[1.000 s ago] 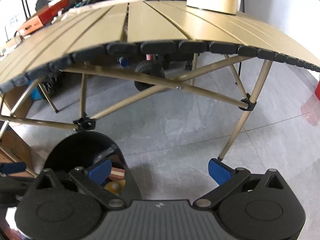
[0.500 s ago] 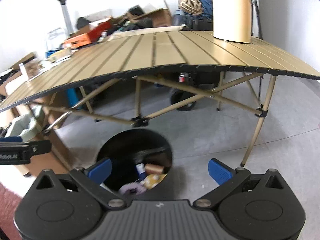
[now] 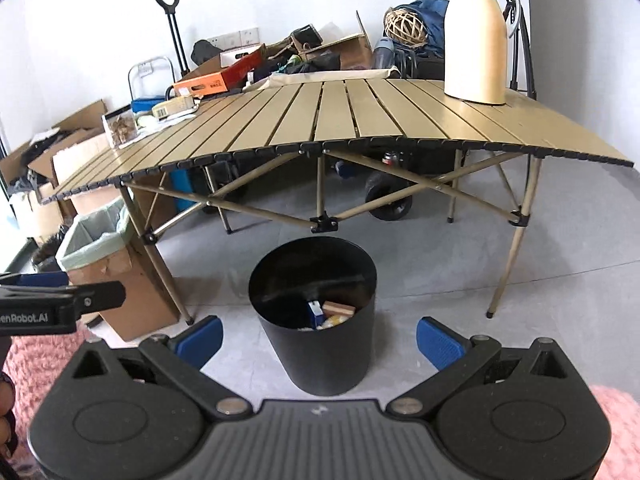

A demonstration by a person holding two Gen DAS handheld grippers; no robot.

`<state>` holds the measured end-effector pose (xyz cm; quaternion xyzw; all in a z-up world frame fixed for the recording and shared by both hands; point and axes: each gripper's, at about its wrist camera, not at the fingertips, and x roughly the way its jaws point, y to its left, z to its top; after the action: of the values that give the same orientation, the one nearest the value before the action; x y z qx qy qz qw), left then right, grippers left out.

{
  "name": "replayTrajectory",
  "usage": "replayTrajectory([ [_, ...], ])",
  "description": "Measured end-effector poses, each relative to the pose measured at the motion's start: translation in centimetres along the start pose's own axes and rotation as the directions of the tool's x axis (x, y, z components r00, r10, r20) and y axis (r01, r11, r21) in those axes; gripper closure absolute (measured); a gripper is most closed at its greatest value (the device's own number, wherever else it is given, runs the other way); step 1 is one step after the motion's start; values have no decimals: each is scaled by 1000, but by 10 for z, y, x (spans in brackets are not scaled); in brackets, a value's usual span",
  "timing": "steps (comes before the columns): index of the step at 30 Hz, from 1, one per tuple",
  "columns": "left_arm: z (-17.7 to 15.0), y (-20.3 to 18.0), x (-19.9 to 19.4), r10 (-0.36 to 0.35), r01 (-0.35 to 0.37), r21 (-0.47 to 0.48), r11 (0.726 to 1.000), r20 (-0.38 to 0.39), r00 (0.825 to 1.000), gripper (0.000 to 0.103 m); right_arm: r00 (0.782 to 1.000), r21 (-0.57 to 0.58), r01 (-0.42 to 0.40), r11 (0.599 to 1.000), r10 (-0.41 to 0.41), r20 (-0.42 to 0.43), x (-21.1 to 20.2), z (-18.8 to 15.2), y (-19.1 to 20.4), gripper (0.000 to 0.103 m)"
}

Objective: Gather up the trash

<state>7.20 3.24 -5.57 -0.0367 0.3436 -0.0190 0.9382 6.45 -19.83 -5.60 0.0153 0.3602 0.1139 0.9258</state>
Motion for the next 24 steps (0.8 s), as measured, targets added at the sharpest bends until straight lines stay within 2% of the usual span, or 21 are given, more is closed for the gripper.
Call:
replayTrajectory([
  [7, -3, 0, -15, -10, 10, -6, 1000, 27, 1000, 0, 1000, -22, -4, 1000, 3, -16, -10, -3, 9, 0],
  [24, -5, 1, -18, -20, 20, -13, 1000, 35, 999, 0, 1000, -33, 16, 999, -17, -9, -13, -2, 11, 0],
])
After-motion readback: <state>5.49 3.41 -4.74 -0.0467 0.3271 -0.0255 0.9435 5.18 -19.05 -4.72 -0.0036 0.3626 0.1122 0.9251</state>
